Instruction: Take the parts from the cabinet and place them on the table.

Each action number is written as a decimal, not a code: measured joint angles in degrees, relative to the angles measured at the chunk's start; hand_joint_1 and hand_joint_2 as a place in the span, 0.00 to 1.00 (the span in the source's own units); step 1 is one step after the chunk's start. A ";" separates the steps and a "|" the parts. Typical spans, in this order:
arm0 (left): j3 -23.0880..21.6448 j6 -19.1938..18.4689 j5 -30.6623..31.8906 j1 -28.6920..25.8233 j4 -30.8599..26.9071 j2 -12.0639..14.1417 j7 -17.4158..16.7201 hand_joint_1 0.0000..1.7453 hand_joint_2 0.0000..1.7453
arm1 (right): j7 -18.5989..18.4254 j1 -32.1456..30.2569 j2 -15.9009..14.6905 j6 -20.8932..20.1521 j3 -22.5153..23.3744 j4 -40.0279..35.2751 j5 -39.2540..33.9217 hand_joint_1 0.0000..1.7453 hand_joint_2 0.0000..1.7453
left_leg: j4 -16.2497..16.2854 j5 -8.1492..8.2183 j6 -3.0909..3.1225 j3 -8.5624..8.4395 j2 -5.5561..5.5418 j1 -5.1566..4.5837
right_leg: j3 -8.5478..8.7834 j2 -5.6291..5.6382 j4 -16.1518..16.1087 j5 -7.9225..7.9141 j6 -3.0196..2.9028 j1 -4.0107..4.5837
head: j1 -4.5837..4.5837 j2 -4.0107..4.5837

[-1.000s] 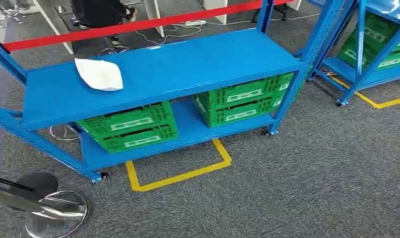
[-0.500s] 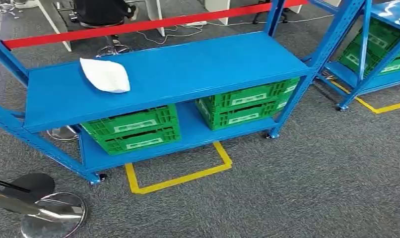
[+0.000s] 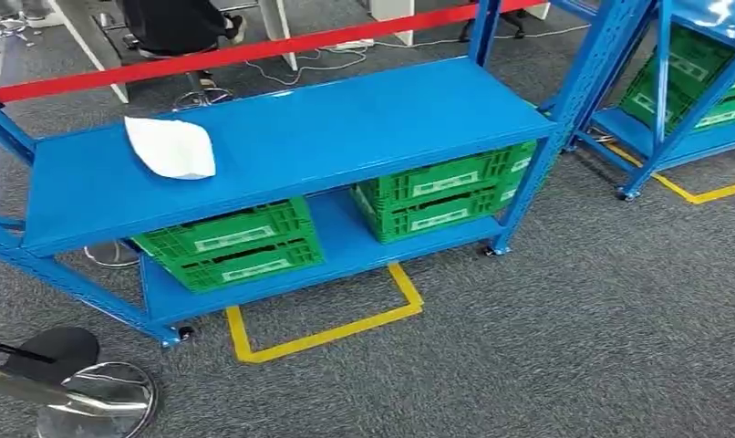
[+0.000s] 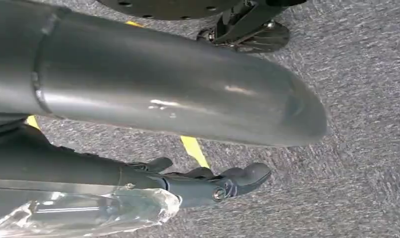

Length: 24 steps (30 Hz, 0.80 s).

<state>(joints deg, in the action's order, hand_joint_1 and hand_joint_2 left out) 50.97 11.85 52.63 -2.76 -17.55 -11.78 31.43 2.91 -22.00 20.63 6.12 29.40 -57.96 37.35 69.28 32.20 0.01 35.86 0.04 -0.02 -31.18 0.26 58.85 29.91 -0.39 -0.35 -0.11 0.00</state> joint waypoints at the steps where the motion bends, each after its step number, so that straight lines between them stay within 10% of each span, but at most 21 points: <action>1: 0.09 -0.15 0.11 0.02 0.00 0.00 0.00 0.00 0.00 | 0.20 0.02 0.00 -0.15 0.04 0.00 -0.04 0.00 0.00 | -3.77 -2.25 0.29 -1.68 0.00 -0.04 | 0.23 0.07 0.00 0.11 0.06 0.01 | 0.00 0.00; 3: 0.37 -0.72 0.31 0.15 -0.02 0.00 0.00 0.00 0.00 | 0.30 0.29 0.00 -0.50 0.24 0.09 -0.15 0.00 0.00 | -10.27 -3.18 1.04 -4.55 0.00 -0.42 | 0.34 0.12 0.17 0.64 0.61 0.36 | 0.02 0.00; 8: 0.72 -1.92 1.25 -0.34 -0.39 -0.09 0.37 0.00 0.00 | 0.02 0.51 0.00 -0.94 0.66 0.24 -0.13 0.00 0.00 | -11.95 -2.97 1.95 -5.80 -0.01 -0.18 | -0.15 -0.10 1.13 1.42 2.12 0.04 | 0.09 0.00; 11: 0.92 -2.23 1.75 -0.26 -0.55 -0.24 0.37 0.00 0.00 | -0.20 0.73 0.00 -0.98 0.92 0.37 -0.11 0.00 0.00 | -11.94 -2.46 2.59 -6.27 0.11 -0.28 | -6.91 -0.09 13.13 7.14 2.80 -0.13 | 0.24 0.00; 13: 1.11 -2.27 1.97 -0.31 -0.66 -0.26 0.37 0.00 0.00 | -0.26 0.69 0.00 -1.00 1.01 0.57 -0.04 0.00 0.00 | -11.91 -1.90 2.53 -6.84 0.09 -0.28 | -9.87 -0.10 16.94 6.99 3.08 -0.22 | 0.33 0.00; 17: 1.22 -2.38 2.08 -0.63 -0.79 -0.42 0.35 0.00 0.00 | -0.26 0.72 0.00 -1.03 1.40 0.66 0.02 0.00 0.00 | -11.90 0.13 1.68 -9.34 0.04 -0.18 | -3.90 -0.52 1.96 -2.71 3.12 -0.41 | 0.39 0.00; 24: 1.55 -2.47 2.38 -0.16 -1.11 -0.57 0.37 0.00 0.00 | -0.24 0.84 0.00 -1.09 1.68 0.96 0.11 0.00 0.00 | -8.04 3.11 -0.17 -8.63 0.02 -0.23 | -1.14 -0.37 0.36 -0.32 0.06 -0.32 | -0.44 0.00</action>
<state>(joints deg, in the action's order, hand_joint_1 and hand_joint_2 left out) 52.52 9.38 55.01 -2.92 -18.67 -12.35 31.80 2.67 -21.16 20.63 5.03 31.08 -57.00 37.46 61.25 35.31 -0.16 27.23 0.06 -0.25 -32.32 -0.11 59.21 29.58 -0.32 -0.67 -0.55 0.00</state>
